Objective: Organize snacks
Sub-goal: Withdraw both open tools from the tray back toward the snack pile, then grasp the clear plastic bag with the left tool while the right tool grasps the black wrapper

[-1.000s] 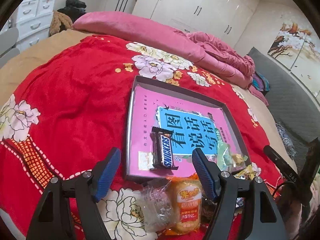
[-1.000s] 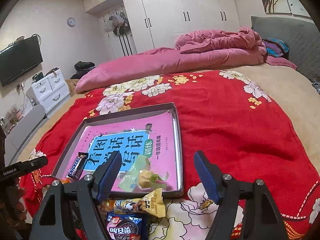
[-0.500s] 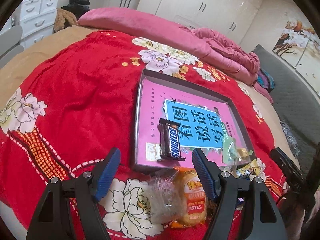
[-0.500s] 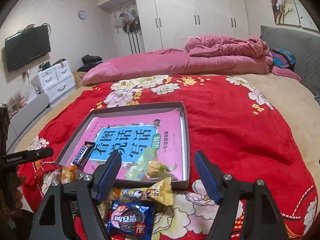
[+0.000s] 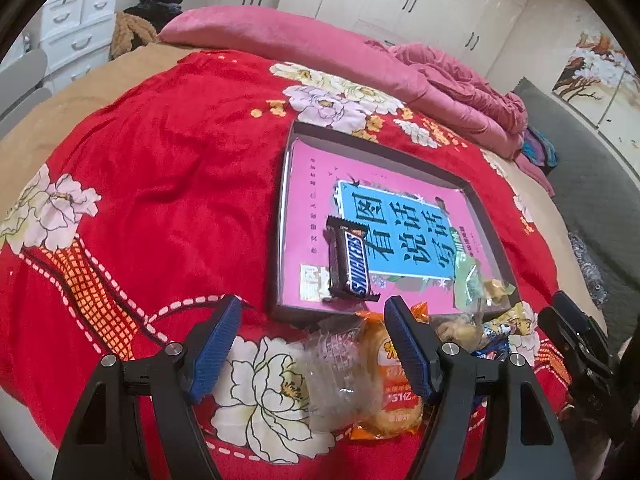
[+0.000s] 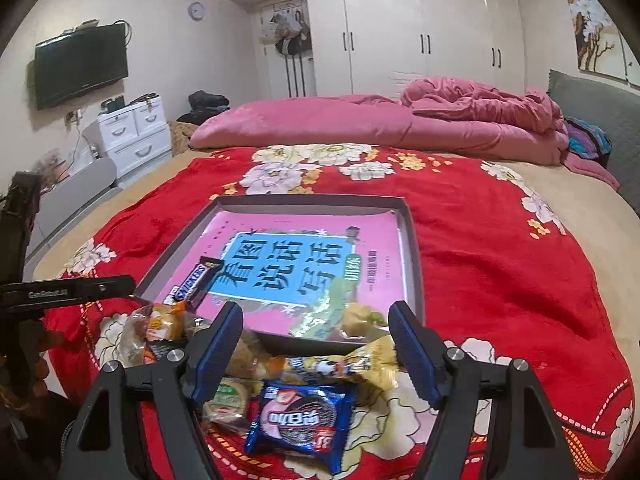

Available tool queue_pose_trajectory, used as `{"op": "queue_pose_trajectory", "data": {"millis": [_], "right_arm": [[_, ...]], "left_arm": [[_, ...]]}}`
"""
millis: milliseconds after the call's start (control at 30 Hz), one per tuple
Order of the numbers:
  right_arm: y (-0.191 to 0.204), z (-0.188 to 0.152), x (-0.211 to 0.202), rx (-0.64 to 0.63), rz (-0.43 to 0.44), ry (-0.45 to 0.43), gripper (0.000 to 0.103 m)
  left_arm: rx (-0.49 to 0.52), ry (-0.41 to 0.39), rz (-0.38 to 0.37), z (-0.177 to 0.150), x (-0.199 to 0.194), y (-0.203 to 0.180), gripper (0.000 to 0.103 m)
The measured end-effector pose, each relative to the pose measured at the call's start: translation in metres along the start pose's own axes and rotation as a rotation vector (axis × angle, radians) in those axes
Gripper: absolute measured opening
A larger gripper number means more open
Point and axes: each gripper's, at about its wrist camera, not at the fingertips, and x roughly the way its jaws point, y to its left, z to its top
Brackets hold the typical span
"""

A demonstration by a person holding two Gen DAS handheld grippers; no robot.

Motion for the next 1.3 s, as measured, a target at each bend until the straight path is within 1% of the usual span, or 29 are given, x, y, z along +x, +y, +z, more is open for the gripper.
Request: {"op": "queue_pose_trajectory", "data": {"millis": [500,667,867,1167,1233,1300], "right_arm": [[0.035,-0.01,-0.002,-0.071,0.08,0.027,0.075],[0.049,-0.015,-0.003,-0.113,0.105,0.041,0.075],[0.06,-0.02,-0.001,-0.155,0.122,0.06,0.075],[0.075,-0.029,0.006,-0.234,0.124,0.096,0.075],[0.079,-0.031,0.007,-0.254,0.127,0.104,0.074],[0.084,-0.032,0.01,-0.271,0.128,0.113,0.069]], "left_arm": [[-0.003,0.046,0.028,-0.008,0.005,-0.001,0.075],[-0.01,0.066,0.038,-0.011,0.007,0.002,0.075],[-0.03,0.092,0.023,-0.014,0.009,0.007,0.075],[-0.003,0.136,0.024,-0.02,0.014,0.001,0.075],[-0.002,0.144,0.024,-0.021,0.016,0.001,0.075],[0.0,0.157,0.027,-0.022,0.018,0.001,0.075]]}}
